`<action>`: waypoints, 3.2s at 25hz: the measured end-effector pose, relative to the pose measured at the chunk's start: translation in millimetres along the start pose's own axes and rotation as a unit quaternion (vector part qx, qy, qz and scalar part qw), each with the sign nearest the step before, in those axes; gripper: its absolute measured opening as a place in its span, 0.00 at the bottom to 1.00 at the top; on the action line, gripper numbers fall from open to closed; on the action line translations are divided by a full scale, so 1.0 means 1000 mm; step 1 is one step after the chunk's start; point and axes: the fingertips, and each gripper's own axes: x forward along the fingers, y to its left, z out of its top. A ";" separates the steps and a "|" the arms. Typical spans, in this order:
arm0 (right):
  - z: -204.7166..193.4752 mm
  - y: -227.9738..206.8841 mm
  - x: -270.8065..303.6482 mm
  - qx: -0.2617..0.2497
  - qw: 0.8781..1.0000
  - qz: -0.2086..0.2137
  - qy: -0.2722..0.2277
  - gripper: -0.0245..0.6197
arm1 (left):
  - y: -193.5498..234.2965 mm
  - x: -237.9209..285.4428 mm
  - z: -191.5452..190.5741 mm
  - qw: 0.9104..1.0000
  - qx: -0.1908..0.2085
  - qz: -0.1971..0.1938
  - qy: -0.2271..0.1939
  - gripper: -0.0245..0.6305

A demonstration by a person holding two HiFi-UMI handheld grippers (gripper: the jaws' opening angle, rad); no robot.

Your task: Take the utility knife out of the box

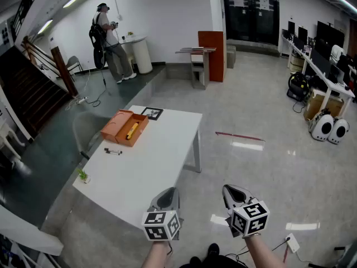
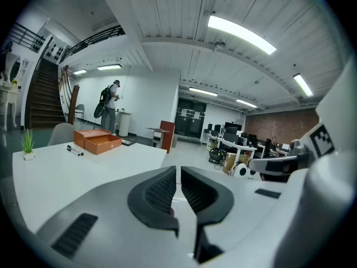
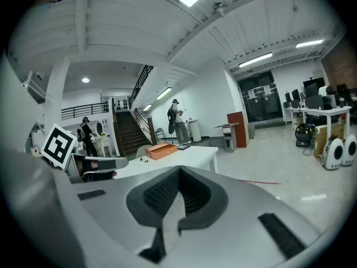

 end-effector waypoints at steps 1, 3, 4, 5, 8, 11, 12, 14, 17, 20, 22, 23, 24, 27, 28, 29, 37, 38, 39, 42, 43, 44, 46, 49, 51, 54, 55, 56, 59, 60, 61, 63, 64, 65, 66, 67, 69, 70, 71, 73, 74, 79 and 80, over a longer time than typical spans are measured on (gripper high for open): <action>0.002 -0.003 -0.001 0.000 1.000 0.000 -0.002 0.04 | -0.003 0.002 0.003 1.000 0.001 -0.002 -0.002 0.08; 0.006 -0.009 -0.001 0.001 1.000 0.001 -0.005 0.04 | -0.008 0.006 0.008 1.000 0.002 -0.004 -0.006 0.08; 0.007 -0.012 0.000 0.003 1.000 0.002 -0.006 0.04 | -0.009 0.008 0.010 1.000 0.002 -0.003 -0.009 0.08; 0.008 -0.014 0.002 0.007 1.000 0.005 -0.007 0.04 | -0.010 0.010 0.012 1.000 0.002 -0.003 -0.010 0.08; 0.011 -0.017 0.002 0.024 1.000 0.013 -0.010 0.04 | -0.013 0.017 0.012 1.000 0.000 -0.004 -0.010 0.08; 0.006 -0.027 0.002 0.016 1.000 0.014 -0.009 0.04 | -0.017 0.025 0.009 1.000 -0.001 -0.007 -0.008 0.09; 0.007 -0.031 0.002 0.012 1.000 0.013 -0.010 0.04 | -0.019 0.029 0.009 1.000 0.000 -0.009 -0.009 0.09; 0.010 -0.038 0.002 0.009 1.000 0.012 -0.014 0.04 | -0.024 0.036 0.011 1.000 0.001 -0.015 -0.009 0.09; 0.014 -0.047 0.000 0.010 1.000 0.011 -0.016 0.04 | -0.031 0.043 0.014 1.000 0.002 -0.014 -0.008 0.09; 0.016 -0.055 -0.003 0.012 1.000 0.010 -0.020 0.04 | -0.036 0.048 0.015 1.000 0.002 -0.015 -0.006 0.14; 0.015 -0.062 -0.003 0.014 1.000 0.008 -0.020 0.04 | -0.040 0.052 0.014 1.000 0.000 -0.019 -0.003 0.16; 0.015 -0.065 -0.003 0.016 1.000 0.008 -0.020 0.04 | -0.042 0.054 0.013 1.000 0.000 -0.020 -0.003 0.16; 0.015 -0.068 -0.002 0.018 1.000 0.007 -0.021 0.04 | -0.043 0.056 0.012 1.000 -0.001 -0.021 -0.002 0.17; 0.010 -0.076 0.000 0.018 1.000 0.008 -0.019 0.04 | -0.043 0.062 0.009 1.000 0.001 -0.020 -0.001 0.22; 0.009 -0.078 0.000 0.019 1.000 0.008 -0.019 0.04 | -0.044 0.064 0.008 1.000 0.001 -0.020 -0.001 0.23; 0.008 -0.081 0.000 0.020 1.000 0.007 -0.019 0.04 | -0.044 0.066 0.008 1.000 0.000 -0.018 -0.002 0.24; 0.002 -0.103 0.014 0.032 0.999 -0.001 -0.006 0.04 | -0.032 0.096 0.020 1.000 -0.006 -0.011 0.003 0.26; 0.003 -0.108 0.017 0.035 0.999 -0.003 -0.005 0.04 | -0.031 0.103 0.022 1.000 -0.005 -0.010 0.004 0.26; 0.003 -0.112 0.022 0.036 0.999 -0.005 -0.004 0.04 | -0.028 0.111 0.024 1.000 -0.005 -0.009 0.004 0.26; 0.009 -0.125 0.042 0.038 0.999 -0.009 -0.001 0.04 | -0.017 0.138 0.032 1.000 -0.008 -0.008 0.005 0.28; 0.012 -0.130 0.050 0.037 0.999 -0.011 0.000 0.04 | -0.012 0.149 0.035 1.000 -0.009 -0.008 0.006 0.28; 0.015 -0.136 0.059 0.037 0.999 -0.013 0.001 0.04 | -0.007 0.160 0.038 1.000 -0.011 -0.007 0.006 0.28; 0.021 -0.148 0.078 0.038 0.999 -0.018 0.003 0.04 | 0.003 0.183 0.043 1.000 -0.012 -0.006 0.008 0.28; 0.031 -0.165 0.112 0.041 0.999 -0.024 0.006 0.04 | 0.021 0.218 0.055 1.000 -0.008 -0.004 0.009 0.29; 0.041 -0.173 0.135 0.041 0.999 -0.026 0.007 0.04 | 0.032 0.241 0.065 1.000 -0.006 -0.004 0.009 0.30; 0.053 -0.182 0.169 0.041 0.999 -0.024 0.012 0.04 | 0.049 0.270 0.079 1.000 -0.008 -0.005 0.010 0.30; 0.056 -0.184 0.180 0.041 0.999 -0.023 0.015 0.04 | 0.056 0.278 0.084 1.000 -0.009 -0.003 0.010 0.30; 0.059 -0.187 0.191 0.041 0.999 -0.022 0.018 0.04 | 0.062 0.287 0.088 1.000 -0.009 -0.002 0.010 0.30; 0.068 -0.191 0.222 0.042 0.999 -0.017 0.028 0.04 | 0.080 0.308 0.098 1.000 -0.015 0.001 0.012 0.30; 0.071 -0.191 0.233 0.041 0.999 -0.015 0.031 0.04 | 0.087 0.314 0.100 1.000 -0.018 0.001 0.013 0.30; 0.074 -0.190 0.243 0.040 0.999 -0.012 0.033 0.04 | 0.094 0.320 0.103 1.000 -0.020 0.002 0.014 0.30; 0.082 -0.190 0.264 0.036 0.999 -0.006 0.035 0.04 | 0.106 0.332 0.108 1.000 -0.024 0.003 0.012 0.30; 0.085 -0.190 0.274 0.034 0.999 -0.003 0.036 0.04 | 0.111 0.337 0.111 1.000 -0.025 0.005 0.012 0.30; 0.088 -0.189 0.282 0.033 0.999 0.000 0.037 0.04 | 0.117 0.342 0.113 1.000 -0.027 0.007 0.011 0.30; 0.090 -0.188 0.290 0.032 0.999 0.004 0.040 0.04 | 0.122 0.345 0.115 0.999 -0.029 0.009 0.012 0.30; 0.090 -0.186 0.297 0.030 0.999 0.008 0.043 0.04 | 0.127 0.348 0.115 0.999 -0.031 0.012 0.012 0.30; 0.093 -0.183 0.309 0.026 0.998 0.017 0.048 0.04 | 0.135 0.351 0.117 0.999 -0.036 0.018 0.010 0.30; 0.094 -0.181 0.315 0.024 0.998 0.022 0.050 0.04 | 0.139 0.352 0.118 0.999 -0.038 0.022 0.009 0.30; 0.095 -0.179 0.321 0.022 0.998 0.027 0.052 0.04 | 0.144 0.353 0.119 0.999 -0.040 0.027 0.008 0.30; 0.098 -0.175 0.333 0.020 0.997 0.038 0.056 0.04 | 0.155 0.354 0.121 0.998 -0.043 0.038 0.007 0.30; 0.100 -0.174 0.338 0.018 0.997 0.043 0.059 0.04 | 0.160 0.355 0.122 0.998 -0.045 0.044 0.007 0.30; 0.114 -0.166 0.371 0.006 0.994 0.087 0.068 0.04 | 0.185 0.352 0.129 0.994 -0.060 0.089 0.000 0.30; 0.116 -0.165 0.378 0.004 0.993 0.097 0.069 0.04 | 0.190 0.351 0.131 0.993 -0.062 0.099 -0.002 0.30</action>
